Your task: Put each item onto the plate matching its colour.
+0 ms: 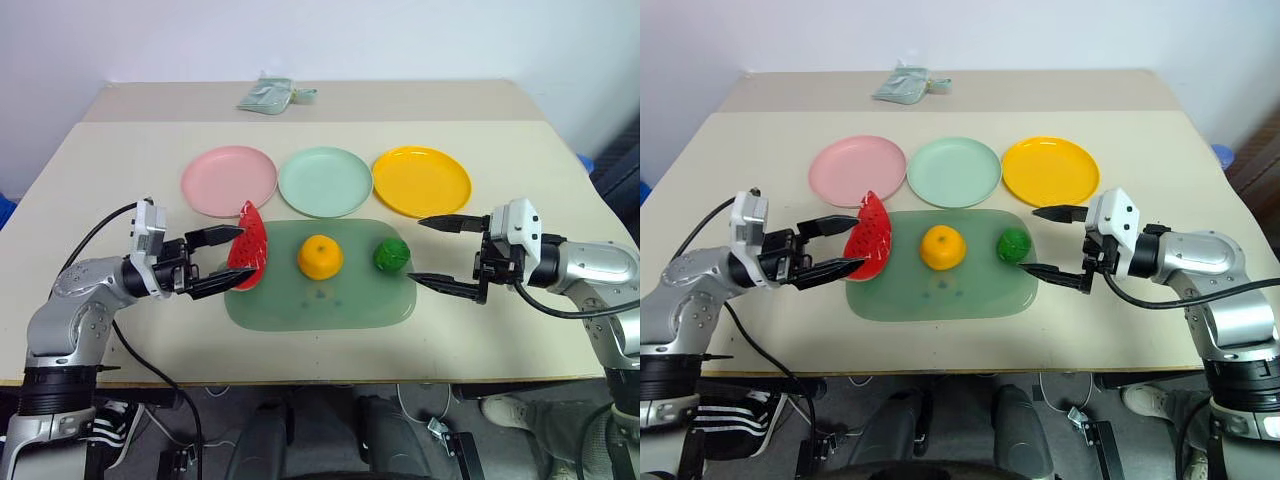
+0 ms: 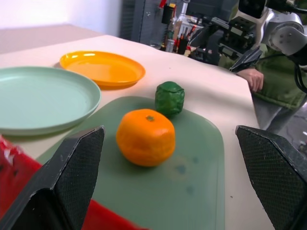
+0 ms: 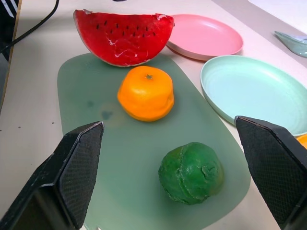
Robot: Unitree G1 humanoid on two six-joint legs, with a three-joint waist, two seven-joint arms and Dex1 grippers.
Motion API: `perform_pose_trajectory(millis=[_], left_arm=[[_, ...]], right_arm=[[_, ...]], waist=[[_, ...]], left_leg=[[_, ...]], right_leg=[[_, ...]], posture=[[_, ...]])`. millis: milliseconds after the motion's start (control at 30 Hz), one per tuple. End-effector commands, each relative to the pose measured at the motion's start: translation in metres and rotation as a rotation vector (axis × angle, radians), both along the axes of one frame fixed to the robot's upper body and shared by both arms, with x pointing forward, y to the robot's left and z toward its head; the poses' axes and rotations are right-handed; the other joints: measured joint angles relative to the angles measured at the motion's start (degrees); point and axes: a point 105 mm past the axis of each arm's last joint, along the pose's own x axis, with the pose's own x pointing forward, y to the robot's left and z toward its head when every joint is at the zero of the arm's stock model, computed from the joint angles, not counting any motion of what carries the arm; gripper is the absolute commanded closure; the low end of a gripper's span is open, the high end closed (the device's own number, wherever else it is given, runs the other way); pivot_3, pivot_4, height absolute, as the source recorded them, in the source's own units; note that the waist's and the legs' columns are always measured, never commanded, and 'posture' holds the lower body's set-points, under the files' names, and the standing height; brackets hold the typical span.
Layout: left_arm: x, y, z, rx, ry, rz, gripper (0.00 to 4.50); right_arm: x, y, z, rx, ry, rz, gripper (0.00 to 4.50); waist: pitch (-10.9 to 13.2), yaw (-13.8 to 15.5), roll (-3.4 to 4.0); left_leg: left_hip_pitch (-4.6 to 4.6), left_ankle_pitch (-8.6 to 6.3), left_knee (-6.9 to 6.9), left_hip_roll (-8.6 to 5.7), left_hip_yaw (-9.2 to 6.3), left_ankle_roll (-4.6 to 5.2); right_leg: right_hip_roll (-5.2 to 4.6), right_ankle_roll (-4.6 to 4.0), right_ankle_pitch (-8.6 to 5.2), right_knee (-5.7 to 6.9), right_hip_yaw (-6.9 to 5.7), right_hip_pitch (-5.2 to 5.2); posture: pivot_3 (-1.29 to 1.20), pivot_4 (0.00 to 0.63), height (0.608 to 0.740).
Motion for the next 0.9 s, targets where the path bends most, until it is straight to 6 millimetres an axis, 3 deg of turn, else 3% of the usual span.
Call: perform_pose_trajectory(millis=[33, 367, 467, 667, 900], left_arm=[[-0.004, 0.000, 0.008, 0.004, -0.028, -0.005, 0.00], [-0.006, 0.012, 0.038, -0.019, -0.026, 0.148, 0.00], [-0.002, 0.014, 0.049, -0.019, -0.025, 0.269, 0.00], [0.014, 0.023, 0.039, 0.098, 0.007, 0.644, 0.00], [0.009, 0.019, 0.038, 0.150, 0.045, 0.736, 0.00]], right_arm=[[0.001, 0.000, 0.010, 0.001, -0.040, 0.002, 0.03], [0.005, 0.005, 0.011, 0.013, -0.042, 0.014, 0.03], [0.010, 0.013, 0.011, 0.032, -0.052, 0.039, 0.03], [0.019, 0.033, 0.013, 0.067, -0.067, 0.098, 0.03], [0.019, 0.044, 0.017, 0.069, -0.080, 0.151, 0.03]], waist=[[0.00, -0.02, 0.00], [0.00, -0.07, 0.00], [0.00, -0.15, 0.00], [0.00, -0.12, 0.00], [0.00, -0.02, 0.00]], left_leg=[[0.00, 0.00, 0.00, 0.00, 0.00, 0.00], [0.00, 0.00, 0.00, 0.01, -0.02, 0.00], [0.01, 0.00, -0.01, 0.02, -0.02, 0.00], [0.01, 0.00, 0.00, 0.01, -0.04, 0.00], [0.00, 0.00, 0.00, -0.01, -0.04, -0.01]], right_leg=[[0.00, 0.00, 0.00, 0.00, 0.00, 0.00], [0.00, 0.00, 0.00, 0.00, 0.00, 0.00], [0.00, 0.00, 0.00, 0.00, 0.00, 0.00], [0.00, 0.01, 0.00, 0.02, 0.00, 0.00], [0.00, 0.01, 0.00, 0.01, 0.00, 0.00]], posture=[[0.00, 0.150, 0.738], [0.00, 0.150, 0.738], [0.00, 0.150, 0.738], [0.00, 0.150, 0.738], [0.00, 0.150, 0.738]])
